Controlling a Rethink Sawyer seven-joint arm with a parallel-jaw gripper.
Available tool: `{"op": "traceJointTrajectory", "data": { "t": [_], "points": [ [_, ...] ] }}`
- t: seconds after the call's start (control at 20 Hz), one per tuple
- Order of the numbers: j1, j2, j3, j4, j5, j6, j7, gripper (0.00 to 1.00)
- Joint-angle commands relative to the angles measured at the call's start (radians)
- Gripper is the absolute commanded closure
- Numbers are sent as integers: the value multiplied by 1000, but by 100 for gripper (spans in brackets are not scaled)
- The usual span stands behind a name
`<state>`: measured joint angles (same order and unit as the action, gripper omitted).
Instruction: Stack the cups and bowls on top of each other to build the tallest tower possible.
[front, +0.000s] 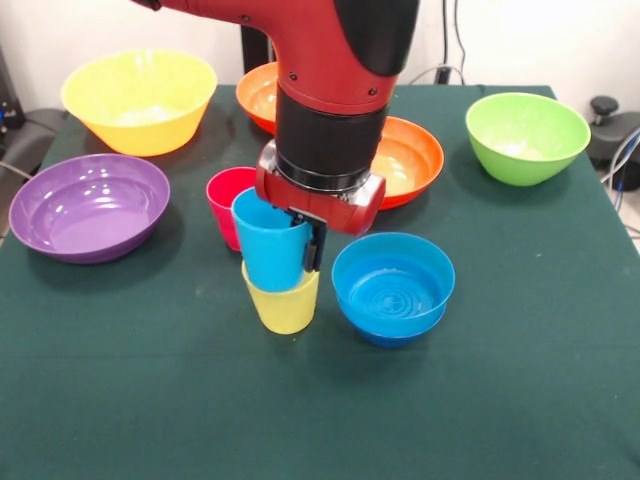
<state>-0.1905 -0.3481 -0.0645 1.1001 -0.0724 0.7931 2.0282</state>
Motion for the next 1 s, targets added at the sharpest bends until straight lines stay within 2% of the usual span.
{"op": "traceJointTrajectory", "data": {
  "t": [0.05, 0.45, 1.0],
  "points": [
    [33, 51, 31, 97, 28, -39, 198, 100],
    [54, 27, 2, 126, 58, -26, 210, 100],
    [55, 52, -9, 130, 78, -85, 184, 100]
  ]
}}
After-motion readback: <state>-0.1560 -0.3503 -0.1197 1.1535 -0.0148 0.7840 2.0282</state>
